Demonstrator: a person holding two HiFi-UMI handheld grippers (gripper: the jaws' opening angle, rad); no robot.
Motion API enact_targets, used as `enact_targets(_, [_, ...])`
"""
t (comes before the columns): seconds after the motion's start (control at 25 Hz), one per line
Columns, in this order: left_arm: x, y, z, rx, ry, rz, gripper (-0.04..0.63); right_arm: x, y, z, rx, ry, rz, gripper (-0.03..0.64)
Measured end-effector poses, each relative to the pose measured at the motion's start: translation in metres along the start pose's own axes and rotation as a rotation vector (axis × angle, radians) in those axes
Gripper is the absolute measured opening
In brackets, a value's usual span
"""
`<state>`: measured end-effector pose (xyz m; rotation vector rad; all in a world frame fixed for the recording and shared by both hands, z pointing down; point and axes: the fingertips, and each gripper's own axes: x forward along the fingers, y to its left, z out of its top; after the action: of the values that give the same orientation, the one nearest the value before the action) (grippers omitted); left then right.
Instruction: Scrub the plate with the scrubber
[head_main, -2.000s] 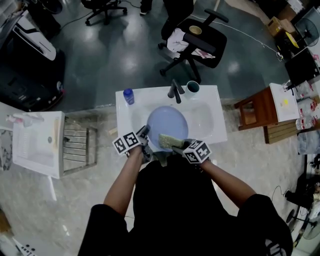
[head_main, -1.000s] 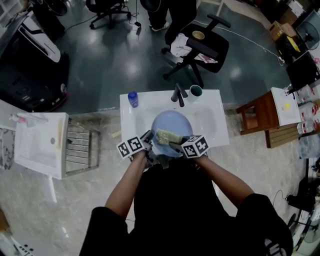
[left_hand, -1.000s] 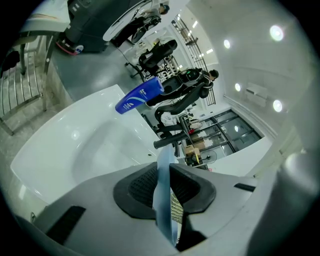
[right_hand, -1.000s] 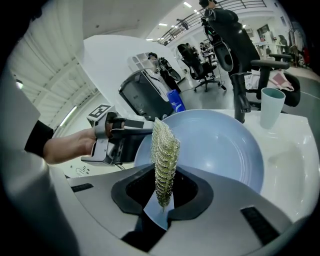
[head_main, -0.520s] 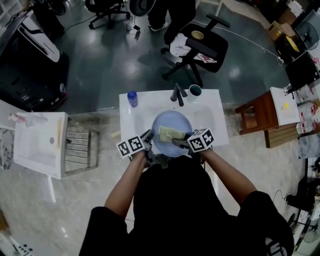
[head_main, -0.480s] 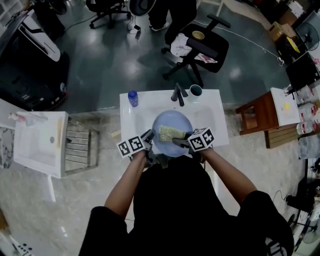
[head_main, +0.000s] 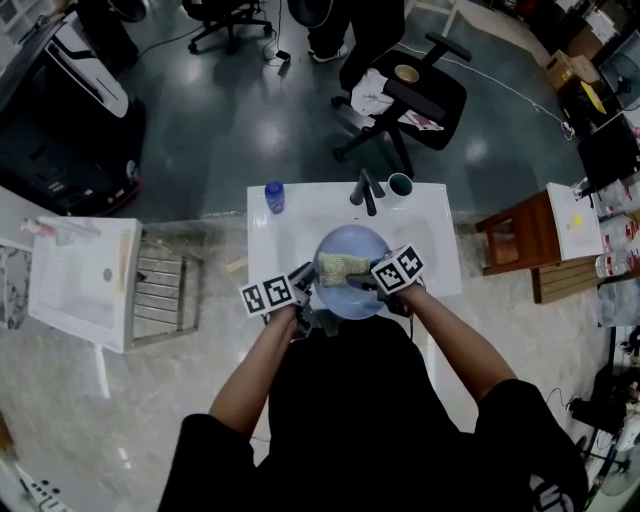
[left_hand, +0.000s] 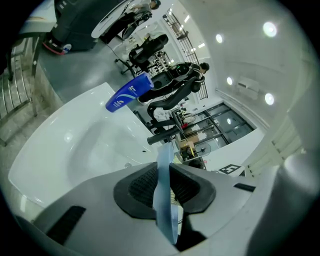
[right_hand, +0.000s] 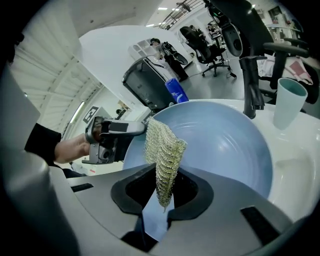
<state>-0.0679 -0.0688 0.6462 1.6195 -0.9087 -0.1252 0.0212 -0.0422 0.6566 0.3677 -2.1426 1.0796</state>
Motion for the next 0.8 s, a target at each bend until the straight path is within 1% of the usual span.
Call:
enact_targets(0.16, [0.001,-0.003,-0.004,0.006,0.013,-0.013,0.064,0.004,-0.01,-0.001,-0.005,0.054,-0.027,0.064])
enact_targets(0.4, [0.004,-0.008,-0.004,0.015,0.021,-0.023,0.066,0.001,-0.029,-0.003,0.039,0.101,-0.06,0.066])
enact_targets(0.8, [0.0,-0.007,0.002,0.018,0.02,-0.032,0.067,-0.018,-0.074,-0.005,0.085,0.126,-0.144,0.066])
